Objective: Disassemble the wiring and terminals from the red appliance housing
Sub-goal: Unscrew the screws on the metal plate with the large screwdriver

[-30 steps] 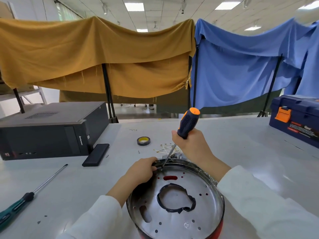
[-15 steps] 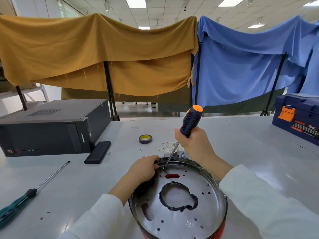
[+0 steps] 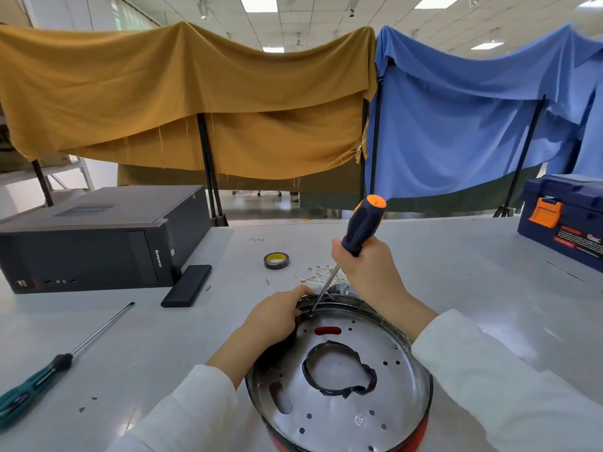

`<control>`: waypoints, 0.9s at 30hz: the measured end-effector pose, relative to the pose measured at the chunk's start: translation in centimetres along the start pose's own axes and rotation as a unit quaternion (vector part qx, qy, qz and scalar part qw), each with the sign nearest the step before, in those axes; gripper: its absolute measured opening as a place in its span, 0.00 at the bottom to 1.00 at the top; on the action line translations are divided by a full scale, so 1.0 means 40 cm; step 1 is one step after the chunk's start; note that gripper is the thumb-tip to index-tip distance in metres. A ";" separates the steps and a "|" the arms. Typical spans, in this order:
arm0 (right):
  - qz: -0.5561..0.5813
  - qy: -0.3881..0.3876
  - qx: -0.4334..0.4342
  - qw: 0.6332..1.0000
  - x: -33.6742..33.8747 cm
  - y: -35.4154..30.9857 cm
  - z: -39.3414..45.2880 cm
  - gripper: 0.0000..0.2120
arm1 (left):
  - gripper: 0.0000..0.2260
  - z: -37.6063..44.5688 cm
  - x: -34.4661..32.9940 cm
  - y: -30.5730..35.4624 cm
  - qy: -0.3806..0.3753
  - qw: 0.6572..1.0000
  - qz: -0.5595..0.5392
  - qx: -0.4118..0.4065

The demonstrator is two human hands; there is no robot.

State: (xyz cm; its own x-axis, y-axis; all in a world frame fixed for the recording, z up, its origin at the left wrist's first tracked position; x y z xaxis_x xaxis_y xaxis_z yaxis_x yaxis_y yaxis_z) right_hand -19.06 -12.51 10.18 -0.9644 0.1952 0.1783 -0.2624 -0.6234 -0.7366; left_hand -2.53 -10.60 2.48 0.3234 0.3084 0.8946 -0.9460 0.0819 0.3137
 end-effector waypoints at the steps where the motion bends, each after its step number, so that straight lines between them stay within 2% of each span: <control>1: 0.000 -0.001 -0.003 1.000 -0.001 0.002 0.000 0.14 | 0.21 -0.001 0.000 0.000 0.001 1.000 0.001 -0.003; 12: -0.021 0.003 0.007 1.000 -0.002 -0.002 0.005 0.15 | 0.19 0.000 0.000 0.001 -0.004 1.000 -0.012 0.012; 19: -0.100 0.028 0.044 0.994 -0.038 -0.038 0.022 0.13 | 0.18 0.002 0.001 0.003 -0.002 1.000 -0.022 0.020; 24: -0.129 0.020 0.015 0.991 -0.072 -0.044 0.059 0.10 | 0.19 0.001 0.005 0.007 -0.013 0.999 -0.020 0.021; 27: -0.071 -0.014 -0.015 0.997 -0.089 -0.033 0.076 0.08 | 0.19 0.001 0.006 0.009 -0.016 0.999 -0.019 0.024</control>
State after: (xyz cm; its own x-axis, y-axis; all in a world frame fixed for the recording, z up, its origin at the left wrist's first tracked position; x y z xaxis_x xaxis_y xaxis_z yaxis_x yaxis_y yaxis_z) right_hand -15.39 -14.70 12.50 -0.9180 0.2592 0.3002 -0.3963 -0.5676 -0.7216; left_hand -2.79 -10.53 2.81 0.3609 0.2759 0.8909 -0.9309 0.0483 0.3621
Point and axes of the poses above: each hand's wrist, its own z-axis towards the middle knuckle, its own x-axis out of the back of the hand, y = z × x, the point moved 2 cm from there along z, towards the middle knuckle, and after that the axes turned 13 degrees about y, right-handed, at the moved point
